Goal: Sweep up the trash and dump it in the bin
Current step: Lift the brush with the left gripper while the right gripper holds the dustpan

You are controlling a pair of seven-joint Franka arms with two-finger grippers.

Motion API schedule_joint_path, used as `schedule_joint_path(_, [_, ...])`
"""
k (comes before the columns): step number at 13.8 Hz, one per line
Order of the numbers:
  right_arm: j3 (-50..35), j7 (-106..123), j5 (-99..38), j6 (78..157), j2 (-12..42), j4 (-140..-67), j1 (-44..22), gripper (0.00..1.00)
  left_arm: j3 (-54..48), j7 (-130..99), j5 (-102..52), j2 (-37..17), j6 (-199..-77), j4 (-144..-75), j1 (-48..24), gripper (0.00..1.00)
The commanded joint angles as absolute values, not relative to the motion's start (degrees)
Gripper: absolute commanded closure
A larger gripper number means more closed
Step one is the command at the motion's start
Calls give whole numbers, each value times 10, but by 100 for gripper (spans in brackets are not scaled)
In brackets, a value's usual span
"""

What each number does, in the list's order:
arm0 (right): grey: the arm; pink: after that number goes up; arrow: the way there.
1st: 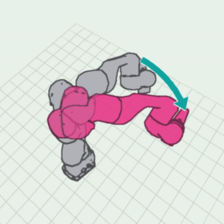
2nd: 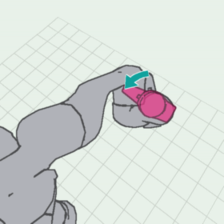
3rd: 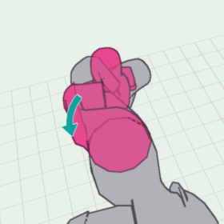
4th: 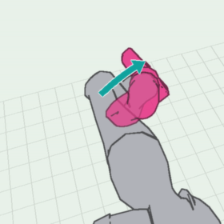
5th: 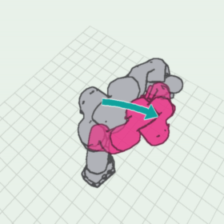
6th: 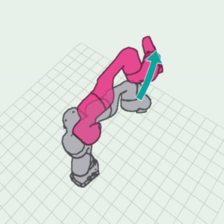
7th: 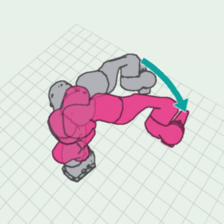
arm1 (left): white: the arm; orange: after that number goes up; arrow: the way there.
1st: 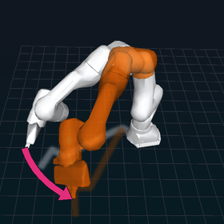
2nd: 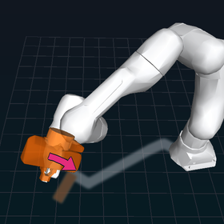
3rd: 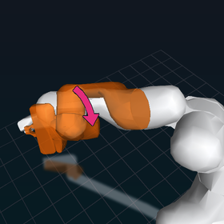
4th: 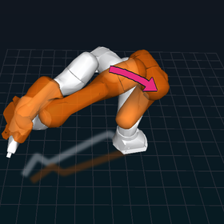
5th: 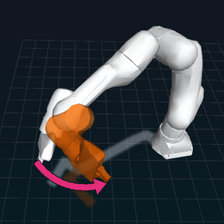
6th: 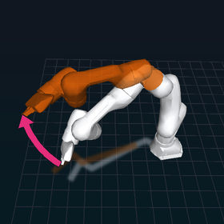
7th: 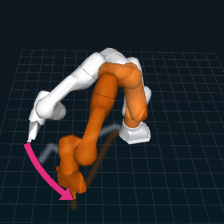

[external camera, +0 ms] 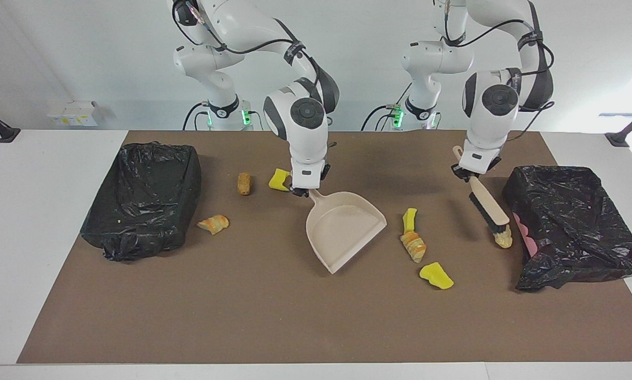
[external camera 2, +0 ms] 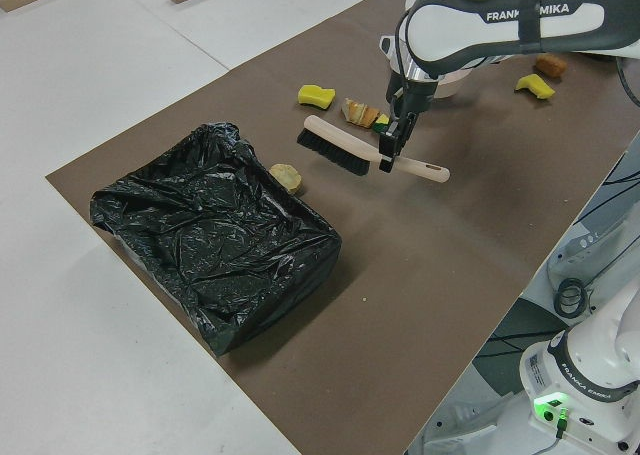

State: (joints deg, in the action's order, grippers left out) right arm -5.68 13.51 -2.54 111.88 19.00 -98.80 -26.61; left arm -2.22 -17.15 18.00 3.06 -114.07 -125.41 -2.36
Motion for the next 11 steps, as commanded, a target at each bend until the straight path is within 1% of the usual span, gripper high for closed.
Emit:
schedule_joint_path(1, [-62,250,-15,1114,186,-988,-251,100,-29,-104,213,-30,-1142,-1192,22,100])
schedule_joint_path(3, [-62,348,2,1114,189,-986,-236,100,-29,-103,258,-74,-1143,-1169,25,100])
schedule_joint_path(4, [-62,385,19,1113,190,-984,-233,100,-29,-103,264,-83,-1148,-1170,32,100])
schedule_joint_path(7, [-62,483,54,1107,201,-969,-223,100,-31,-91,250,-83,-1154,-1180,33,100])
schedule_joint_path(8, [-62,516,66,1107,210,-961,-222,100,-32,-66,228,-79,-1155,-1192,34,100])
schedule_joint_path(10, [-63,552,84,1107,220,-951,-221,100,-31,-1,140,-78,-1154,-1195,32,100])
schedule_joint_path(11, [-63,555,87,1108,222,-950,-222,100,-33,2,120,-77,-1145,-1196,23,100])
